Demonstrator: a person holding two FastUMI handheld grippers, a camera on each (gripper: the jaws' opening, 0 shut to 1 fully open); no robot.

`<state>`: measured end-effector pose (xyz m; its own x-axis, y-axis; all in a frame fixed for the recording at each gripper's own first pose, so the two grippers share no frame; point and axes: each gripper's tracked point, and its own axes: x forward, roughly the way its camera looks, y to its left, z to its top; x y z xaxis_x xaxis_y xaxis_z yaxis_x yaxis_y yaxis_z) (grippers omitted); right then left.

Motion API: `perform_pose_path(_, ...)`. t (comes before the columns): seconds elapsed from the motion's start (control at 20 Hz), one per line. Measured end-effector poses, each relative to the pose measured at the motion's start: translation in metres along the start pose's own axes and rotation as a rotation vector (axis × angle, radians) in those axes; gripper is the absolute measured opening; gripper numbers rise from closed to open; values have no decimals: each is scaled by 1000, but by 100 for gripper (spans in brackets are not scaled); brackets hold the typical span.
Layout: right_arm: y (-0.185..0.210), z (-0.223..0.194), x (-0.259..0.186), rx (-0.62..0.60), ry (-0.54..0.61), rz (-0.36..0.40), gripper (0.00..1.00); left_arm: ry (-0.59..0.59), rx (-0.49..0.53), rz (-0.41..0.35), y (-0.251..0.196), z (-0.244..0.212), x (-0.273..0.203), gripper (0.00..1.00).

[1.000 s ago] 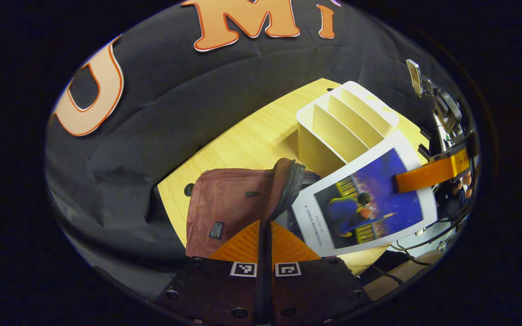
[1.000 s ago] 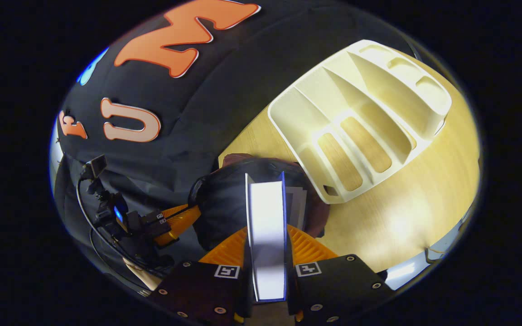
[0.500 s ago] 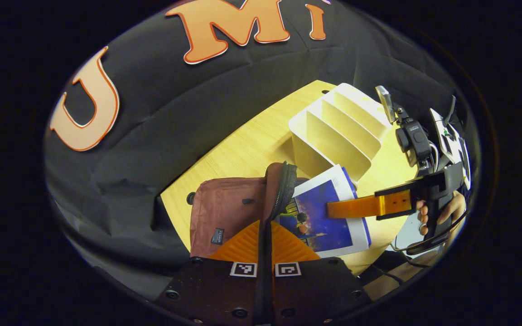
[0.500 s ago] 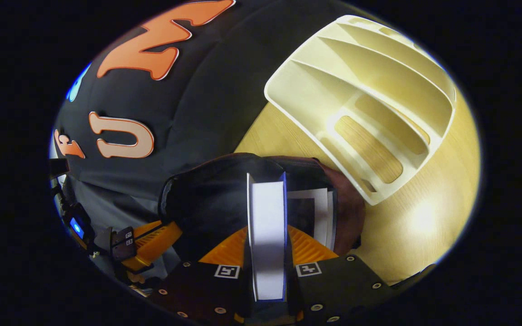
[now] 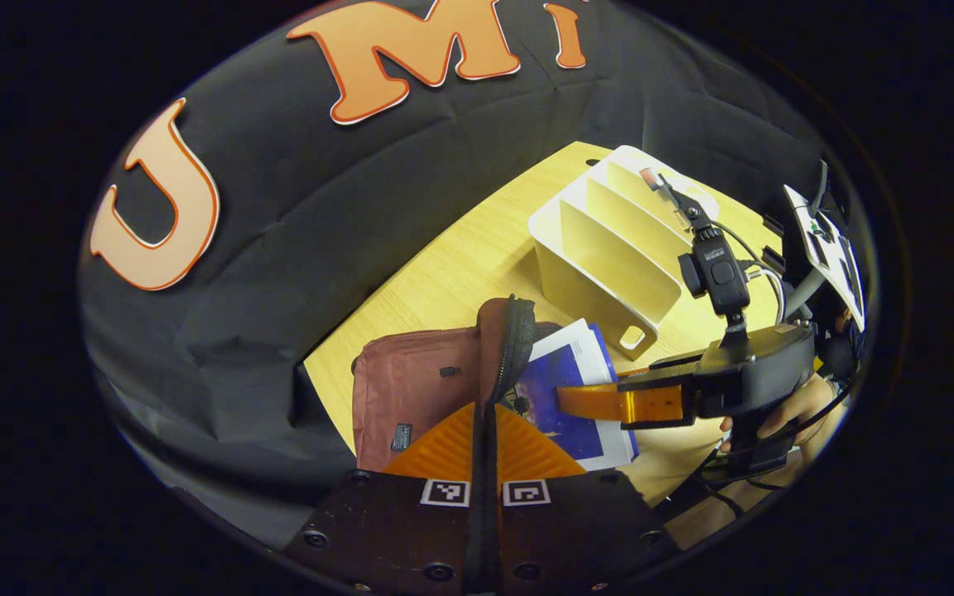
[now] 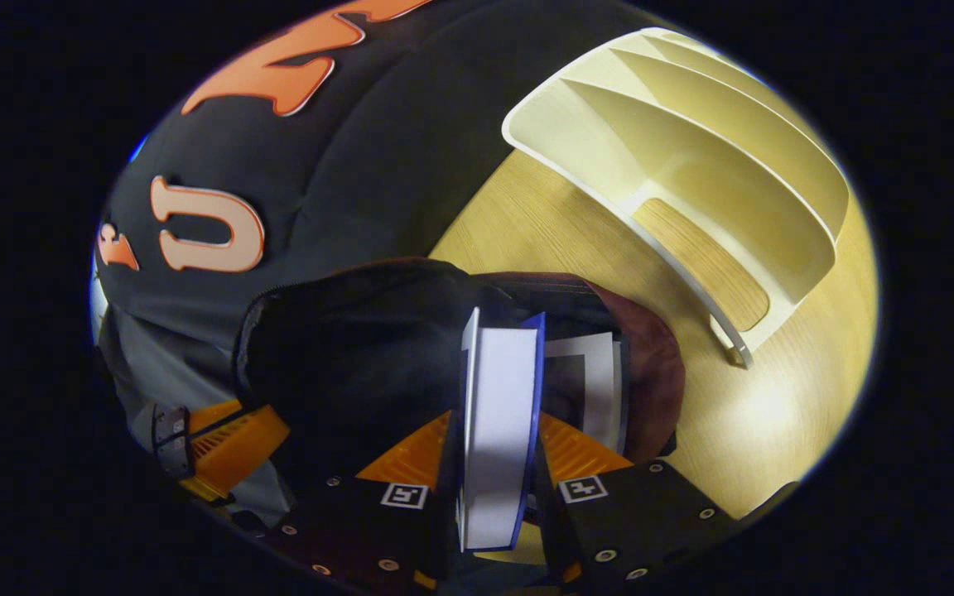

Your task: Open the schoolbag, grab two books from the bookshelf and put them into the schoolbag.

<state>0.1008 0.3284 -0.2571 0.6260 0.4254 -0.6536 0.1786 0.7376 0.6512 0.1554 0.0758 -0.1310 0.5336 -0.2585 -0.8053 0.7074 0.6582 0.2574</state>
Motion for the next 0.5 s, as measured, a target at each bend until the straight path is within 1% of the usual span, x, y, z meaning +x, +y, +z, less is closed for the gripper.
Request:
perform_pose_path(0.05,-2,-1,3,-19,5,-22,46,1,-5,-1,1,-1,1,1)
perform_pose_path(0.1,-8,-2,0,-38,15,-46,34,3,-10,-2,2,-2,2,0)
perform_pose_path(0.15,-12,-2,-1,-53,25,-64,55,5,-13,-4,3,-4,3,1)
perform_pose_path(0.2,-17,-5,-3,-68,41,-84,77,4,-20,-10,3,-5,3,0)
perform_pose_path(0.25,-23,-6,-5,-84,50,-104,73,4,-26,-15,3,-5,3,1)
perform_pose_path(0.3,-30,-5,-8,-96,58,-126,82,3,-29,-15,4,-5,4,0)
perform_pose_path(0.35,-38,-5,-10,-100,61,-153,86,2,-30,-18,4,-6,5,1)
perform_pose_path(0.4,-42,-4,-14,-102,57,-162,96,2,-32,-22,3,-7,5,0)
perform_pose_path(0.5,-47,-1,-19,-100,55,-171,98,2,-33,-31,2,-7,6,0)
